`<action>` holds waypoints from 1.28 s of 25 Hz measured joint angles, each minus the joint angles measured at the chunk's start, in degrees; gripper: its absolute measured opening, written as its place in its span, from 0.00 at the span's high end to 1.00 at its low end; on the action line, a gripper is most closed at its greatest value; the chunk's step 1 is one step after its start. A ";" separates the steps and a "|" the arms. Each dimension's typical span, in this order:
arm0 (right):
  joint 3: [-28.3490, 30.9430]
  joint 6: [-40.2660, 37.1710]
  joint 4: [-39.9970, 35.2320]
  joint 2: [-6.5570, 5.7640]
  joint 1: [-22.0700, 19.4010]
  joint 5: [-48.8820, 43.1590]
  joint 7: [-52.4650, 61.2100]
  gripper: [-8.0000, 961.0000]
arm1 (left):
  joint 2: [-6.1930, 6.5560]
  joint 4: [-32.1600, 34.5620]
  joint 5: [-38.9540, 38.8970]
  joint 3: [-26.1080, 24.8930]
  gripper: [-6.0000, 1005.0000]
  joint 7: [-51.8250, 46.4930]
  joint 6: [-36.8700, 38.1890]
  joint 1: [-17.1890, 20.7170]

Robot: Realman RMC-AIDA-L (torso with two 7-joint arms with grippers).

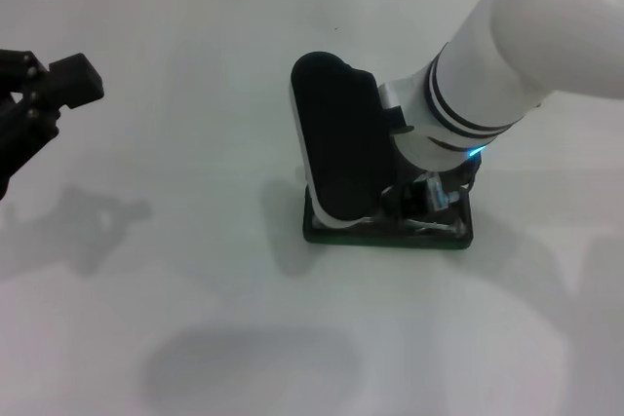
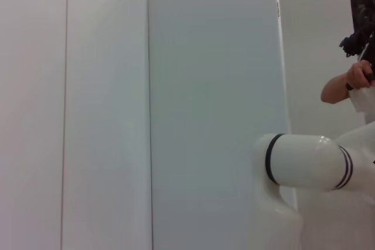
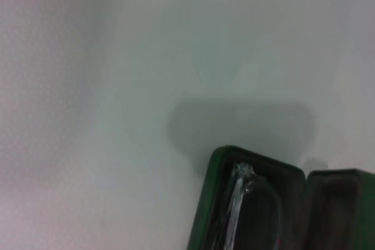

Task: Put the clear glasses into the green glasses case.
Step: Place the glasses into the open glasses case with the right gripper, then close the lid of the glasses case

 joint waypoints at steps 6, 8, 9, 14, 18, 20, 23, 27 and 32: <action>-0.57 -1.74 -4.29 0.00 -1.98 0.30 0.17 0.71 | 0.00 0.00 -0.13 -0.01 0.93 -0.10 0.00 0.05; -0.71 -2.26 -6.12 -0.01 -3.36 0.16 0.18 0.71 | 0.00 0.00 -0.14 -0.01 0.93 -0.06 0.00 0.07; -0.73 -2.41 -7.08 -0.01 -4.10 0.13 0.17 0.71 | 0.00 0.00 -0.15 -0.11 0.93 -0.05 0.00 0.08; -0.73 -3.12 -11.05 -0.01 -7.00 0.09 0.16 0.71 | 0.00 0.00 -0.18 -1.18 0.93 -0.30 -0.01 0.31; 0.76 -4.68 -16.26 -0.02 -11.81 -0.02 -0.09 0.71 | 0.03 0.00 -0.25 -1.35 0.93 -0.89 -0.03 0.30; 2.53 -6.11 -18.71 -0.03 -13.97 -0.08 -0.19 0.71 | 0.10 0.00 -0.39 -1.43 0.92 -1.50 -0.04 0.17; 5.75 -7.98 -24.33 -0.01 -18.12 0.35 -0.24 0.71 | 0.19 0.00 -0.86 -1.48 0.92 -2.45 -0.04 -0.23; 8.33 -7.85 -31.16 -0.32 -24.35 1.13 -0.93 0.71 | 0.29 0.00 -1.05 -1.50 0.92 -3.36 -0.04 -1.23; 17.81 -3.53 -36.72 -0.25 -35.08 7.63 -5.49 0.71 | 0.24 0.20 -1.08 -1.51 0.92 -3.54 -0.04 -0.94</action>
